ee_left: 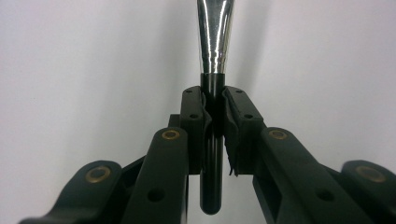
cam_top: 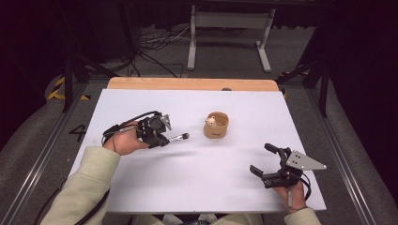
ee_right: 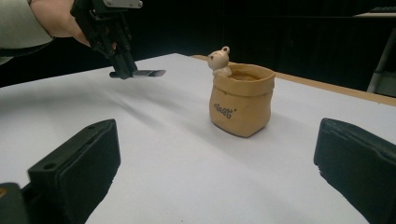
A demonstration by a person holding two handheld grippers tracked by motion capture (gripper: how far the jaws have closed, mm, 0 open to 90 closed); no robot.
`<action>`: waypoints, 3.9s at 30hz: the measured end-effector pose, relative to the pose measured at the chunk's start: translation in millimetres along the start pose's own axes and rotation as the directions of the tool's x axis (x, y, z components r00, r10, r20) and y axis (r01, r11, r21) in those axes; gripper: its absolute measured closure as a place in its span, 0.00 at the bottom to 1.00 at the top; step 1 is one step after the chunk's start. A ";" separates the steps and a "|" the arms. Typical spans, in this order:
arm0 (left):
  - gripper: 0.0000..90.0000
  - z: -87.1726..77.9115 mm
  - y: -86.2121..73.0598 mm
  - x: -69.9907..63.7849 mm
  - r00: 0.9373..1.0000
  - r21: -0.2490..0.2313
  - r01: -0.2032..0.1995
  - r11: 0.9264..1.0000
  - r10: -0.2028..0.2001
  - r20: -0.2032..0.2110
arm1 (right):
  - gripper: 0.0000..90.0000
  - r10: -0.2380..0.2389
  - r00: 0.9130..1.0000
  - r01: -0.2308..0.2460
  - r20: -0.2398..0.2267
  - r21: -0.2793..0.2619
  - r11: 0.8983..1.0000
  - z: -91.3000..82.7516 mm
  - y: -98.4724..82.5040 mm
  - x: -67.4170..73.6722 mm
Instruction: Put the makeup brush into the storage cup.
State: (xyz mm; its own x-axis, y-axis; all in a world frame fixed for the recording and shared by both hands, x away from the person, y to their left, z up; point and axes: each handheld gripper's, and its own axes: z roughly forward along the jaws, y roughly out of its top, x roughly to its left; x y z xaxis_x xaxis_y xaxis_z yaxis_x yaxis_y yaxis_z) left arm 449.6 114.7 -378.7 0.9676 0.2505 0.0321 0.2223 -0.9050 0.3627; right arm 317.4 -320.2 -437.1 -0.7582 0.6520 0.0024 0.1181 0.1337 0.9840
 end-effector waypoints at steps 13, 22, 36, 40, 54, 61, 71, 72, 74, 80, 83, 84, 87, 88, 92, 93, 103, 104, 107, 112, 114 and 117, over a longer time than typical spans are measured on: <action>0.88 -16.7 -12.6 -22.5 0.999 -0.256 0.022 0.966 -0.009 0.050 | 0.01 -0.008 1.000 0.008 -0.002 0.009 1.000 0.8 1.3 1.6; 0.88 -11.4 -12.4 -44.1 0.997 -0.385 0.014 0.923 0.014 0.070 | 0.01 -0.010 1.000 0.010 -0.005 0.007 1.000 1.1 1.8 2.3; 0.88 6.0 -3.7 -67.6 0.994 -0.518 0.037 0.855 0.022 0.108 | 0.01 -0.015 1.000 0.015 -0.009 0.010 1.000 1.3 2.4 3.4; 0.88 14.0 -4.7 -70.7 0.990 -0.558 0.065 0.828 0.017 0.140 | 0.01 -0.015 1.000 0.015 -0.009 0.011 1.000 1.4 2.6 3.7; 0.88 25.7 -18.0 -83.4 0.992 -0.676 0.056 0.735 0.038 0.124 | 0.00 -0.038 0.998 0.039 -0.041 0.030 0.999 4.0 7.2 11.6; 0.88 34.0 -24.4 -88.8 0.990 -0.738 0.071 0.672 0.046 0.136 | 0.00 -0.032 0.996 0.035 -0.087 0.031 0.999 10.8 11.5 19.3; 0.88 47.8 -22.0 -99.2 0.989 -0.800 0.060 0.597 0.072 0.128 | 0.11 -0.039 0.984 0.047 -0.175 0.042 0.998 31.8 32.7 38.2; 0.88 48.8 -22.0 -100.0 0.989 -0.803 0.059 0.593 0.073 0.127 | 0.13 -0.043 0.980 0.052 -0.193 0.042 0.998 34.9 35.9 41.0; 0.88 50.2 -21.9 -101.6 0.989 -0.808 0.059 0.586 0.073 0.125 | 0.15 -0.054 0.974 0.062 -0.220 0.027 0.998 40.9 41.4 46.2; 0.88 51.9 -22.3 -104.1 0.990 -0.818 0.067 0.571 0.065 0.126 | 0.19 -0.045 0.960 0.049 -0.278 0.009 0.999 61.2 48.4 56.5; 0.88 51.5 -23.1 -103.9 0.991 -0.823 0.070 0.563 0.055 0.122 | 0.19 -0.048 0.957 0.054 -0.286 0.012 0.998 70.1 50.9 60.7; 0.88 51.3 -23.4 -103.8 0.992 -0.824 0.072 0.562 0.048 0.120 | 0.19 -0.044 0.957 0.049 -0.286 0.011 0.999 71.8 51.4 61.1; 0.88 51.3 -23.7 -103.1 0.992 -0.824 0.074 0.562 0.047 0.121 | 0.22 -0.032 0.954 0.038 -0.299 0.014 0.999 78.5 53.3 62.5; 0.88 51.5 -23.3 -103.4 0.991 -0.823 0.074 0.563 0.049 0.122 | 0.24 -0.030 0.951 0.037 -0.308 0.016 0.999 81.4 53.6 63.5; 0.88 51.6 -22.5 -104.1 0.991 -0.820 0.064 0.568 0.058 0.118 | 0.30 -0.020 0.942 0.031 -0.334 0.025 0.999 89.3 55.1 67.3; 0.88 51.6 -22.4 -104.3 0.991 -0.820 0.063 0.569 0.060 0.118 | 0.32 -0.019 0.941 0.031 -0.339 0.029 0.999 91.7 55.6 68.8; 0.88 51.8 -21.6 -106.3 0.991 -0.818 0.053 0.573 0.072 0.115 | 0.58 -0.006 0.932 0.033 -0.363 0.067 0.997 111.6 58.7 75.2; 0.88 51.6 -21.6 -106.5 0.991 -0.816 0.051 0.576 0.073 0.113 | 0.60 -0.010 0.933 0.036 -0.359 0.068 0.997 111.9 59.1 75.2; 0.87 51.9 -21.4 -106.7 0.992 -0.815 0.049 0.577 0.070 0.109 | 0.66 -0.008 0.933 0.035 -0.361 0.068 0.997 112.4 59.5 74.6; 0.87 52.1 -21.7 -106.2 0.991 -0.815 0.051 0.577 0.069 0.111 | 0.76 -0.011 0.922 0.041 -0.388 0.068 0.997 113.5 59.6 75.2; 0.87 52.2 -21.8 -106.0 0.991 -0.816 0.052 0.576 0.069 0.112 | 0.81 -0.014 0.918 0.044 -0.396 0.068 0.997 113.8 60.0 75.7; 0.87 52.0 -21.9 -106.3 0.992 -0.814 0.046 0.580 0.068 0.105 | 0.83 -0.010 0.916 0.041 -0.402 0.069 0.997 114.0 60.5 76.3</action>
State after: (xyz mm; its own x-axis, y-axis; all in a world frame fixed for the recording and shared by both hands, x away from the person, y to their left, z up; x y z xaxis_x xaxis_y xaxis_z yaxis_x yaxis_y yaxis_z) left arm 348.2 90.0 -438.5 0.9877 0.1506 -0.0413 0.0761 -0.2333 0.9694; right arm 339.9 -177.3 -397.8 -0.9532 0.2956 0.0641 0.1308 0.2117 0.9685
